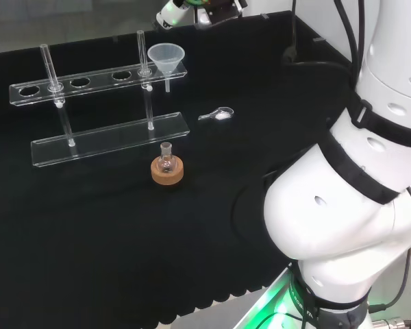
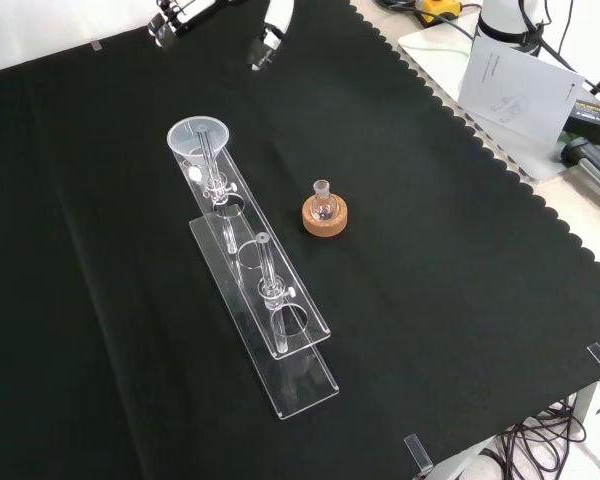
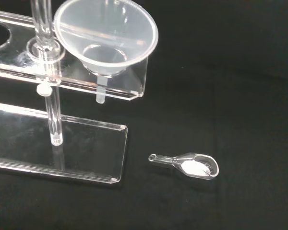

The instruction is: Pick up the funnel from the transparent funnel stand.

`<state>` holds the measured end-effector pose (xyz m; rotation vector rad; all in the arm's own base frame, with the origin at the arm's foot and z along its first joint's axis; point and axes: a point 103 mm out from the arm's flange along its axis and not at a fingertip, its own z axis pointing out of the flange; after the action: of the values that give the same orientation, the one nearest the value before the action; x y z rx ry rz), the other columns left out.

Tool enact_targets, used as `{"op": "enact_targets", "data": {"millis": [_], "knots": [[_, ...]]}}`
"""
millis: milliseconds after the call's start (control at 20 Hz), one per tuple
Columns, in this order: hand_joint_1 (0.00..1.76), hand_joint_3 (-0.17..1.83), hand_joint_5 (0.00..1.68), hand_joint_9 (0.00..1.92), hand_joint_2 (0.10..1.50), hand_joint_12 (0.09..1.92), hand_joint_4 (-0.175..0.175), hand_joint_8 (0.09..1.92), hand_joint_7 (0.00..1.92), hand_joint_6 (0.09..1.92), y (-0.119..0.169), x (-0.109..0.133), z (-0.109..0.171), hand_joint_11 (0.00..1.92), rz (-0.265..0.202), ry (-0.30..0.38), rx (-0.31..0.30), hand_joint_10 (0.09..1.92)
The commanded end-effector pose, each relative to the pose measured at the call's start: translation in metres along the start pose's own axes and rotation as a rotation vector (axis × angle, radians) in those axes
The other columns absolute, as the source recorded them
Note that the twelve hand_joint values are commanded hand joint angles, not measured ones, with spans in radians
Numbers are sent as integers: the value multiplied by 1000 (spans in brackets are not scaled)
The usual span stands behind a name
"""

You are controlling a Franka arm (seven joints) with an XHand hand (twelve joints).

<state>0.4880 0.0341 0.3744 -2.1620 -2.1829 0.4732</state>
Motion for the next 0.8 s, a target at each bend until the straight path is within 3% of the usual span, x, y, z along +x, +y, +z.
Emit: {"op": "enact_targets", "data": {"millis": [50, 350, 700, 800], "knots": [[442, 233, 0, 32, 854, 1452, 37, 185, 0, 87, 37, 25, 26, 0, 4, -8, 105, 713], [459, 223, 2, 38, 819, 1479, 31, 177, 0, 87, 54, 19, 41, 28, 9, 44, 141, 729], [488, 215, 17, 57, 791, 1488, 19, 201, 0, 87, 66, 28, 59, 45, 15, 35, 181, 755], [492, 213, 11, 57, 786, 1490, 18, 197, 0, 87, 70, 20, 63, 51, -74, 70, 188, 758]]}}
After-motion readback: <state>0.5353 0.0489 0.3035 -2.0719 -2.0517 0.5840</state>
